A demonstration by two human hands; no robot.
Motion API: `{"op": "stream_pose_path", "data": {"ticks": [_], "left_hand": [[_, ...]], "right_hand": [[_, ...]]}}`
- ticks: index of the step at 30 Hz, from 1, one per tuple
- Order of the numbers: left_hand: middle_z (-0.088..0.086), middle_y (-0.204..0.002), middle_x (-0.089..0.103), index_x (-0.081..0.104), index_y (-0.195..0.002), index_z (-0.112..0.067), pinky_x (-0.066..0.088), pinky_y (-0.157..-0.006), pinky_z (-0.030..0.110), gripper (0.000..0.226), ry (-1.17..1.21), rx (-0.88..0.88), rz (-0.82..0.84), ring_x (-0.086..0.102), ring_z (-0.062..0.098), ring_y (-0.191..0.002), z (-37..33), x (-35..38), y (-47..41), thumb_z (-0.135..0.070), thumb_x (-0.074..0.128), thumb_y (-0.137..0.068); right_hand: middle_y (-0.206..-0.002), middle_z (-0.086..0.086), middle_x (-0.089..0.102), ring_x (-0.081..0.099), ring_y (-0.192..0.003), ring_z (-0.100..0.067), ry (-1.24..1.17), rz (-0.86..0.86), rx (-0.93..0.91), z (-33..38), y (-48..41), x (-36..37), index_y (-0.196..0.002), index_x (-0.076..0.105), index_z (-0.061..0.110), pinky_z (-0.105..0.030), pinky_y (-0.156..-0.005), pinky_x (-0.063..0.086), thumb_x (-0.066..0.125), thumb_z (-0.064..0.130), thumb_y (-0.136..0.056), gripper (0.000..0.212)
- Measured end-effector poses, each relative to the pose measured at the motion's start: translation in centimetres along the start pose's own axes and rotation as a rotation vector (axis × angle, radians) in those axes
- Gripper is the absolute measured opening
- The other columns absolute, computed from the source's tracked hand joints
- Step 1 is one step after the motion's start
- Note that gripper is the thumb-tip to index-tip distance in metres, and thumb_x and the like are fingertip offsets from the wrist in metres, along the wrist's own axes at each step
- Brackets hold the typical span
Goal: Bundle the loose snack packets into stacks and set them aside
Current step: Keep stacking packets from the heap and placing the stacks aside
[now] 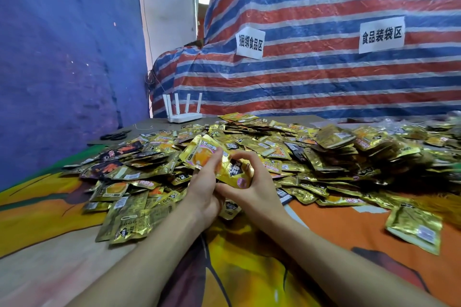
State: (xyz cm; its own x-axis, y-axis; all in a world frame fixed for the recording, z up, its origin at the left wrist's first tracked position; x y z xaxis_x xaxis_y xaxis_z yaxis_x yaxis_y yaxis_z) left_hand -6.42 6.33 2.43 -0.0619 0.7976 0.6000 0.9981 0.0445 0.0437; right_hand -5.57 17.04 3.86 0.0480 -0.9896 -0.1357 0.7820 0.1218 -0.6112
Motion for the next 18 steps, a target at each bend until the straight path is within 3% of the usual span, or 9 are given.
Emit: {"op": "stream_pose_path", "data": {"ticks": [3,6,8,12,13,15,18], "left_hand": [[0.021,-0.126,0.067,0.065,-0.125,-0.004,0.059,-0.084,0.048,0.048,-0.036,-0.015,-0.024,0.067,0.036,-0.111,0.1,-0.1,0.1,-0.04,0.065,-0.094],[0.02,-0.129,0.065,0.065,-0.122,-0.006,0.051,-0.101,0.055,0.044,-0.013,-0.022,-0.051,0.065,0.037,-0.116,0.2,-0.4,-0.1,-0.038,0.069,-0.092],[0.018,-0.129,0.066,0.066,-0.124,-0.008,0.049,-0.103,0.054,0.044,-0.029,-0.035,-0.051,0.065,0.037,-0.116,0.5,-0.4,-0.4,-0.038,0.069,-0.092],[0.015,-0.122,0.07,0.07,-0.121,-0.006,0.053,-0.098,0.05,0.042,-0.074,-0.053,-0.016,0.068,0.035,-0.112,0.9,-0.4,-0.7,-0.036,0.069,-0.092],[0.014,-0.115,0.072,0.072,-0.117,-0.006,0.056,-0.094,0.048,0.039,-0.095,-0.056,-0.003,0.07,0.033,-0.106,0.9,-0.4,-0.7,-0.036,0.069,-0.091],[0.008,-0.092,0.076,0.074,-0.107,-0.008,0.061,-0.071,0.037,0.031,-0.136,-0.031,0.025,0.074,0.024,-0.082,1.0,-0.3,-0.9,-0.033,0.072,-0.088],[0.002,-0.063,0.068,0.07,-0.099,-0.008,0.05,-0.046,0.026,0.037,-0.237,0.009,0.01,0.066,0.018,-0.053,1.0,-0.1,-0.6,-0.036,0.08,-0.078]], "right_hand": [[-0.117,0.0,0.06,0.058,-0.111,-0.007,0.064,-0.035,-0.001,-0.2,-0.1,-0.2,-0.114,0.06,0.022,-0.017,-0.092,0.048,0.093,0.014,-0.065,0.06],[-0.118,0.001,0.057,0.054,-0.111,0.001,0.119,-0.044,0.046,-0.6,-0.4,-0.6,-0.113,0.058,0.023,-0.011,-0.091,0.044,0.095,0.018,-0.061,0.065],[-0.116,0.001,0.055,0.052,-0.107,0.004,0.218,-0.039,0.006,-0.4,-0.5,-0.7,-0.115,0.056,0.021,-0.009,-0.088,0.043,0.093,0.021,-0.062,0.065],[-0.12,0.008,0.058,0.055,-0.113,-0.006,0.461,0.036,-0.06,0.5,-0.5,-0.6,-0.129,0.051,0.023,-0.025,-0.091,0.049,0.085,0.037,-0.066,0.073],[-0.119,0.009,0.06,0.056,-0.112,-0.007,0.468,0.068,-0.055,0.6,-0.5,-0.5,-0.131,0.049,0.024,-0.024,-0.09,0.05,0.084,0.037,-0.067,0.074],[-0.114,0.009,0.061,0.056,-0.104,-0.003,0.443,0.117,-0.036,0.5,-0.5,-0.6,-0.132,0.047,0.024,-0.013,-0.083,0.046,0.084,0.03,-0.069,0.073],[-0.1,0.012,0.062,0.056,-0.094,-0.005,0.423,0.104,0.008,0.5,-0.6,-1.3,-0.126,0.05,0.027,-0.007,-0.074,0.042,0.084,0.024,-0.068,0.068]]}}
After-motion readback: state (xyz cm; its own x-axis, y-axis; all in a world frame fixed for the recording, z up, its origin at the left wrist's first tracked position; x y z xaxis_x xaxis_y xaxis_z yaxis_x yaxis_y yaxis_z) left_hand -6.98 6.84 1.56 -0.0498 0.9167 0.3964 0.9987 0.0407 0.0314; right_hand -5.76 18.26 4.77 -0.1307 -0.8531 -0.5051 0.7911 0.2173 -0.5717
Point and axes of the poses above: each hand's wrist, its own y-axis away from the middle knuckle, its own x-axis out of the palm, z = x × y, the point moved 6 cm from there along -y, towards the middle knuckle
